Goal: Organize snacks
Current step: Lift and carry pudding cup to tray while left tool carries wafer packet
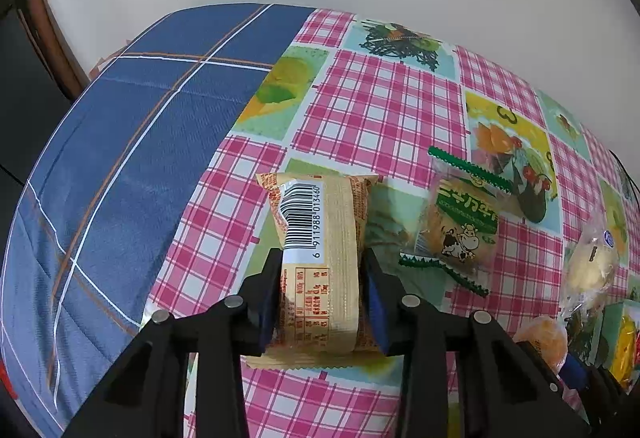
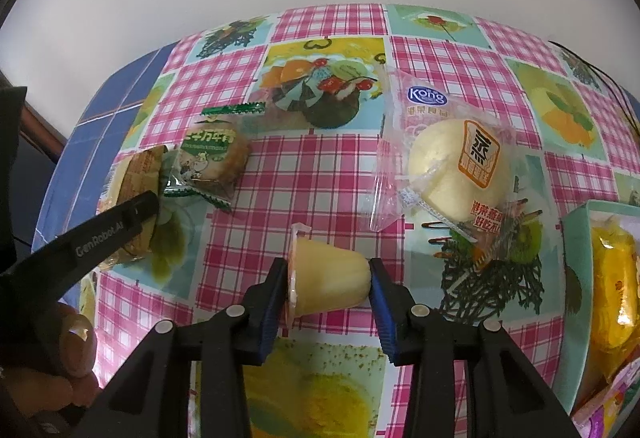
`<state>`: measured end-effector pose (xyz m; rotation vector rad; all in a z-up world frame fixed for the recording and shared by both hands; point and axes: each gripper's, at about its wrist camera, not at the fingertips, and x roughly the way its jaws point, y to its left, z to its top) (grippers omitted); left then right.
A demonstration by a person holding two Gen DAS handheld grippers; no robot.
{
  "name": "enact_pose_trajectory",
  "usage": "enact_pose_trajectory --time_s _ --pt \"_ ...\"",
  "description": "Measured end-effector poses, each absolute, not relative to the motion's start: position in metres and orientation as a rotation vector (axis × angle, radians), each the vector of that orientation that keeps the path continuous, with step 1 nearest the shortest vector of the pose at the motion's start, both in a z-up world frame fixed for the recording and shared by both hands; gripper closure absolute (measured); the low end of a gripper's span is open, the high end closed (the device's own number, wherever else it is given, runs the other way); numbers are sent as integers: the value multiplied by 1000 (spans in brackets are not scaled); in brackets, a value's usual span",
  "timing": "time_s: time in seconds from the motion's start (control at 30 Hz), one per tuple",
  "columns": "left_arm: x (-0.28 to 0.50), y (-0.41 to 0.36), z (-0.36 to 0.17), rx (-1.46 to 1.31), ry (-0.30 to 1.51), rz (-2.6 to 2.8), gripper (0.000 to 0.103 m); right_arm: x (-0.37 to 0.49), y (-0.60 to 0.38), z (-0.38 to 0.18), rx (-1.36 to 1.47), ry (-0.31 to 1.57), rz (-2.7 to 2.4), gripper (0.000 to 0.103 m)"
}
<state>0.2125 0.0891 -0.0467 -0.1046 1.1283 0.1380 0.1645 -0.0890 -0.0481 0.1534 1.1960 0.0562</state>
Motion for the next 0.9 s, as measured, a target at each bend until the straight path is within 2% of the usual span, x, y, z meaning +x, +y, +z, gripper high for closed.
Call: enact_pose_trajectory --time_s 0.9 --pt "208 83 -20 -116 1126 144 67 163 -95 -20 166 1168 67 63"
